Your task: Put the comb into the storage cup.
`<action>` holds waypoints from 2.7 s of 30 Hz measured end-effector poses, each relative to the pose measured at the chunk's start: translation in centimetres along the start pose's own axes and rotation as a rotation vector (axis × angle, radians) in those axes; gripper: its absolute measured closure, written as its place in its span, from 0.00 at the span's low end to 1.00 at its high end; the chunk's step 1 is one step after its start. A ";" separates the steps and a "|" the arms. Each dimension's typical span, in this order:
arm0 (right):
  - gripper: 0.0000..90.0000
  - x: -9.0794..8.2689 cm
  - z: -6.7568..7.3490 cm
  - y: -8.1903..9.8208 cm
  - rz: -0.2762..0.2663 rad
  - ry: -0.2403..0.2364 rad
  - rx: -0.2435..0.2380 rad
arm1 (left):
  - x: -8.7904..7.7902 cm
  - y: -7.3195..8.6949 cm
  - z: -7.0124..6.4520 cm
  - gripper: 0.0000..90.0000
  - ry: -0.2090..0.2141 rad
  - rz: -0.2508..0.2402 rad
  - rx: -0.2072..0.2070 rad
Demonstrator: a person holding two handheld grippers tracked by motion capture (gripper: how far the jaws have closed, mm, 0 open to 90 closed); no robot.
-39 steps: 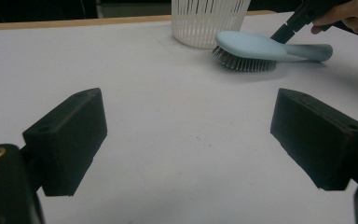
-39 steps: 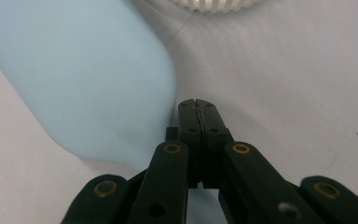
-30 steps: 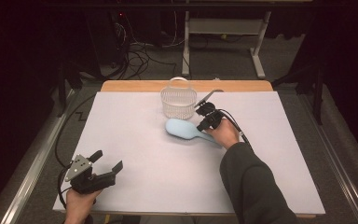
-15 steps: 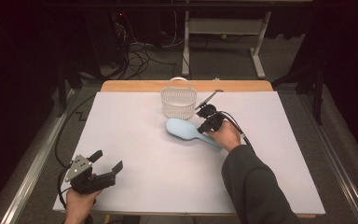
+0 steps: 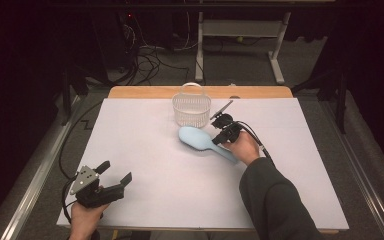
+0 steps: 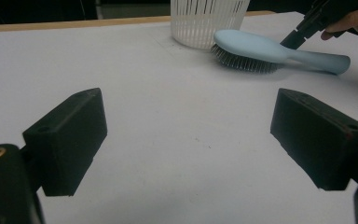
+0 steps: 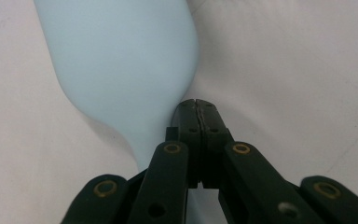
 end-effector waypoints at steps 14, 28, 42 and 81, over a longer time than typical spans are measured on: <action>1.00 -0.3 0.3 0.3 -0.010 -0.004 -0.008 | 0.1 0.0 0.0 0.11 0.000 0.001 -0.002; 0.99 -1.3 0.4 1.1 -0.047 -0.005 -0.006 | 0.1 0.0 0.1 0.11 0.000 0.000 -0.004; 0.75 -2.6 0.6 1.8 -0.087 0.000 0.006 | 0.1 0.0 0.1 0.11 -0.002 0.003 -0.005; 0.62 0.5 3.0 2.1 -0.028 0.037 -0.058 | 0.1 0.0 0.0 0.11 -0.003 0.006 0.002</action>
Point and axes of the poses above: each handheld gripper's, and its own axes: x roughly forward along the jaws, y roughly out of its underside, z roughly to its left, the point moved 3 cm from there along x, roughly forward along the jaws, and after that the axes turned 3 degrees about -z, right-handed, at the moved point
